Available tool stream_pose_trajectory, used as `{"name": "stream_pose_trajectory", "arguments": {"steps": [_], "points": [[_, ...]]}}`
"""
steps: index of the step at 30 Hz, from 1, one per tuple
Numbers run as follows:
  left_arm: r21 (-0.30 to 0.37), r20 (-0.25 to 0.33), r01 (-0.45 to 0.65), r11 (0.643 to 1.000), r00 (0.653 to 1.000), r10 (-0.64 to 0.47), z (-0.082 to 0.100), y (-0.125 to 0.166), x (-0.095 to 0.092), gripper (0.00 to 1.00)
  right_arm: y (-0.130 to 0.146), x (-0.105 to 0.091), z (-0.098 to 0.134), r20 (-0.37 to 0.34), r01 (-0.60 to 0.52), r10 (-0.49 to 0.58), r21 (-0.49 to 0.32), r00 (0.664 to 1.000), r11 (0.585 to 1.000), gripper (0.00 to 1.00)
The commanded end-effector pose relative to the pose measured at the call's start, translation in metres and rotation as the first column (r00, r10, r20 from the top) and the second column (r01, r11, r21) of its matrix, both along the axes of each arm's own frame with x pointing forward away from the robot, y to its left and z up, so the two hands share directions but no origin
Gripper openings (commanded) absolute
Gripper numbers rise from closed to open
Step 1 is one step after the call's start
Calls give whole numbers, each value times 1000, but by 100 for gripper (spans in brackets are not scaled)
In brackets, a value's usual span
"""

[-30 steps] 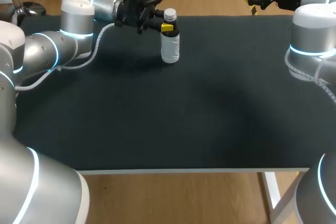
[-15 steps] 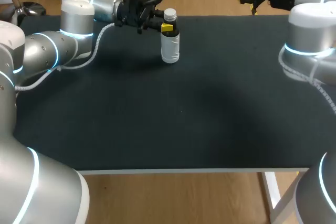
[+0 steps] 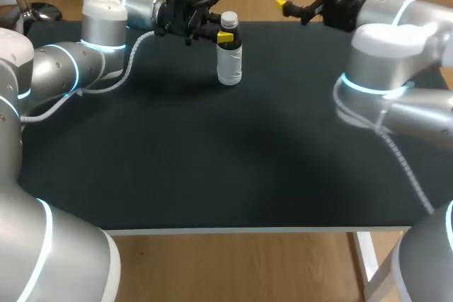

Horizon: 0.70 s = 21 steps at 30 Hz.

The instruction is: Unscrew the bottle cap

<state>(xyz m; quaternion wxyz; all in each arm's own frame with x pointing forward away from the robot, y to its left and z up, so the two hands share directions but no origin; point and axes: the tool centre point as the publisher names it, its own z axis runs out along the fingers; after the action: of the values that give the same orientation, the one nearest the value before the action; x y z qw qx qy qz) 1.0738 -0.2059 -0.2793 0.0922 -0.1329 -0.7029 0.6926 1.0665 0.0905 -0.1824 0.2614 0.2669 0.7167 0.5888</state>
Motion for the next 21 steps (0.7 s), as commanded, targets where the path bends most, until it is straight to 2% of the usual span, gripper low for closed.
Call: {"name": "stream_pose_trajectory", "arguments": {"steps": [1,10,21], "points": [[0,-3,111,994,994,-111,-3,0,7,0,22,-5,-9,98,84,-93,88,991,993,100],[0,-3,111,994,994,-111,-3,0,7,0,63,-11,-21,102,69,-83,137,991,988,100],[0,-3,111,994,994,-111,-3,0,7,0,97,-12,-31,70,24,-35,151,997,988,100]]}}
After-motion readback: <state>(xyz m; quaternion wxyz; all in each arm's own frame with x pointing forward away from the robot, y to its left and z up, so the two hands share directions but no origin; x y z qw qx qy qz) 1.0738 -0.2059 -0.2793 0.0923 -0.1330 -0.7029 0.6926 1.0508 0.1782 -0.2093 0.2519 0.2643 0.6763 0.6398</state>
